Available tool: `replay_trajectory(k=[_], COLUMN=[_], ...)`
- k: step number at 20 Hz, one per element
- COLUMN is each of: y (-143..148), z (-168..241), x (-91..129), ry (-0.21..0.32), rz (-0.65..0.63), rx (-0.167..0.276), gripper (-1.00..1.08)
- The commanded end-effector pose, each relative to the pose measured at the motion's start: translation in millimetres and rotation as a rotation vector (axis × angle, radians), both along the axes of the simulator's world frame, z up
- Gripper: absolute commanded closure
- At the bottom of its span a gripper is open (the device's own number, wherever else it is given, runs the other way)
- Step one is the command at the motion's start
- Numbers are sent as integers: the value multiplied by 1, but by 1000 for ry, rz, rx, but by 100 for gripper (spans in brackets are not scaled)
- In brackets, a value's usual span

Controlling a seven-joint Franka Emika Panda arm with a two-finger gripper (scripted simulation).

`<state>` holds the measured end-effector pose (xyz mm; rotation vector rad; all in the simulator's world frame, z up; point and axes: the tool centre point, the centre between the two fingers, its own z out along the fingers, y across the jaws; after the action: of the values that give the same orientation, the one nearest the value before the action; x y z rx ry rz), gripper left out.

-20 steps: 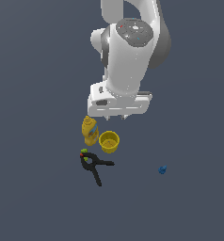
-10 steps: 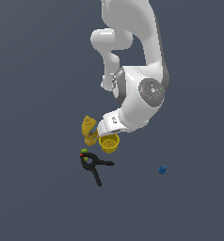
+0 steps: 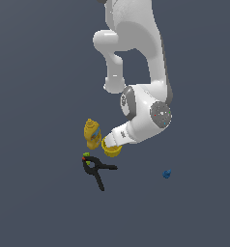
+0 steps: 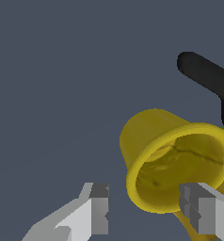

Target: Pick up a designated object from a clutter of objects.

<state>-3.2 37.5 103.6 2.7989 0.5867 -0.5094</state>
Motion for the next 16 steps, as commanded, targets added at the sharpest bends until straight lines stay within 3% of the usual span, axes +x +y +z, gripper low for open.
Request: replay_trajectory(k=[1,16], y=[0,-9], z=[-4,-31], x=[0,-10], ry=[6,6], rz=[8,9], rx=[-4,-4], gripper=[-20,-20])
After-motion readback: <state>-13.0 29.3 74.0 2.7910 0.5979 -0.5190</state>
